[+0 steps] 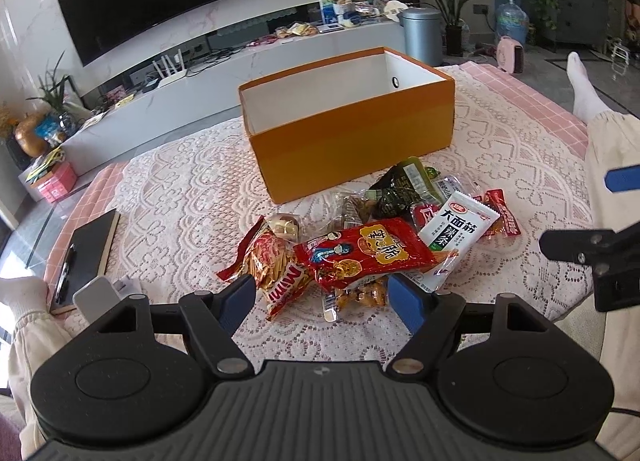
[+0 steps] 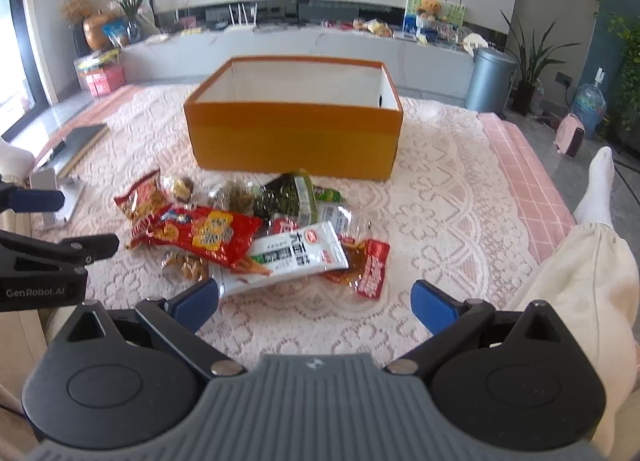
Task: Organize snacks
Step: 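Grasp the red snack bag with the left tool while the right tool grasps the white spicy strip pack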
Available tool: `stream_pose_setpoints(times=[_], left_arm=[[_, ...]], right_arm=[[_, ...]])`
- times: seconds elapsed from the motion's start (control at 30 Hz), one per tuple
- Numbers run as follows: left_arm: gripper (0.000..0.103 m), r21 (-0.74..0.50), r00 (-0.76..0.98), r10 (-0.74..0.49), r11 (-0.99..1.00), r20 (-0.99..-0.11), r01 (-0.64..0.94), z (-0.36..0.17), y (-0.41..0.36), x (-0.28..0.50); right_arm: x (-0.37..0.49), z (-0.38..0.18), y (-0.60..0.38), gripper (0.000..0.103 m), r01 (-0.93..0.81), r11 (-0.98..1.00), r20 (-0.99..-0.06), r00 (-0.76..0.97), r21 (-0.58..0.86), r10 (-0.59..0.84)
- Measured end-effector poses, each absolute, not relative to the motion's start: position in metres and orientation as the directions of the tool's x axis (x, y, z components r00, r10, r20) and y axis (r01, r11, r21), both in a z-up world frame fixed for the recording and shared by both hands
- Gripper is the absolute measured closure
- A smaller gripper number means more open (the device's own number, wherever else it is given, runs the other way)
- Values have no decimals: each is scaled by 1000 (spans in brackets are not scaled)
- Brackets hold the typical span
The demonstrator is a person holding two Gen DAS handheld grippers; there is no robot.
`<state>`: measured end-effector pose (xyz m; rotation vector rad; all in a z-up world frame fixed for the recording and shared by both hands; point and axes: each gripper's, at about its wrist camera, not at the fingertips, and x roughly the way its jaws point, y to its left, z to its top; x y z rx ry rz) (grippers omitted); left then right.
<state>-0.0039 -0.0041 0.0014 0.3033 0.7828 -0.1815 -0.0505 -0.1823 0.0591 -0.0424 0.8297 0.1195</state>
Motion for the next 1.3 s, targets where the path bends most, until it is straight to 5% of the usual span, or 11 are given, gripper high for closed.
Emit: stream_pose_setpoints(times=[0.1, 0.33, 0.9, 1.3], left_arm=[[20, 182, 689, -77, 938, -721, 296, -1, -4, 1], [27, 269, 693, -107, 871, -713, 411, -19, -19, 13], [23, 512, 694, -96, 605, -714, 610, -94, -55, 38], [21, 494, 678, -93, 613, -729, 616, -108, -54, 62]], right_arm=[[-47, 55, -184, 4, -141, 990, -718, 686, 25, 116], [-27, 34, -186, 30, -163, 985, -753, 642, 52, 146], [40, -33, -191, 30, -29, 936, -817, 480, 350, 320], [64, -57, -189, 36, -6, 912, -786, 504, 411, 358]])
